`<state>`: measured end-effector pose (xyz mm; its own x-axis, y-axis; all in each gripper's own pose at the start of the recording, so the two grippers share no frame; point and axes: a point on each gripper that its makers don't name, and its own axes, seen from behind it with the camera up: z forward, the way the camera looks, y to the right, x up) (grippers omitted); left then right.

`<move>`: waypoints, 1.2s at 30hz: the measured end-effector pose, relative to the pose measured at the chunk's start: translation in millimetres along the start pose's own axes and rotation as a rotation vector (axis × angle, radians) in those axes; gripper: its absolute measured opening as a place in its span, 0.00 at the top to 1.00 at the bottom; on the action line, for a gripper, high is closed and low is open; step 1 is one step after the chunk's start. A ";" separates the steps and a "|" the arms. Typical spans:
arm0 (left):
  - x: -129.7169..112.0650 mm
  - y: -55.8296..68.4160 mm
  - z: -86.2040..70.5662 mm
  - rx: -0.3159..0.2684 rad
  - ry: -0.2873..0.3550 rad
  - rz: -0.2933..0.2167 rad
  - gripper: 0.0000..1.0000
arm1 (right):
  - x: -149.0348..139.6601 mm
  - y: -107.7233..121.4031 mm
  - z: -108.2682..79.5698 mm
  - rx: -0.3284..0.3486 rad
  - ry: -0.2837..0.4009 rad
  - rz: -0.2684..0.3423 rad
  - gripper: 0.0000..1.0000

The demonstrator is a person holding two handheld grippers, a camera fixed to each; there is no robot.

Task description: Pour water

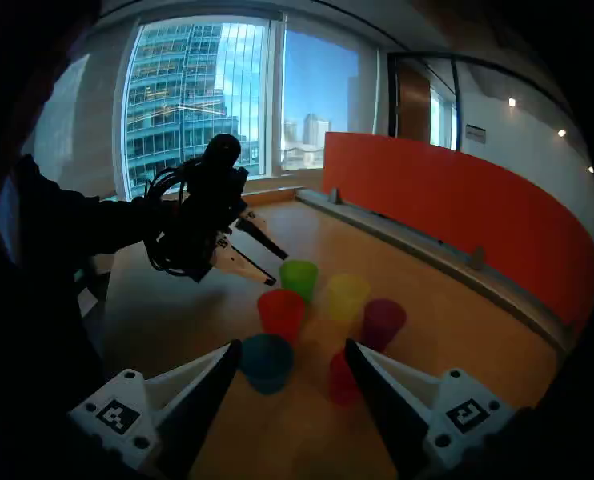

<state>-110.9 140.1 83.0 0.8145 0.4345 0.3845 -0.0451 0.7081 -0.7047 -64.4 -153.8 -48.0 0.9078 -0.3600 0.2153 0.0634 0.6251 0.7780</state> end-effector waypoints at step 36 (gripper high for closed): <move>3.1 -16.7 50.9 0.000 -0.034 -0.027 0.14 | -10.9 6.0 7.8 0.015 -0.012 0.021 0.00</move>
<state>-137.1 157.9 126.3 0.7951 0.4340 0.4235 -0.0233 0.7197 -0.6939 -77.1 -151.6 -41.1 0.9039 -0.3554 0.2382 0.0383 0.6217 0.7823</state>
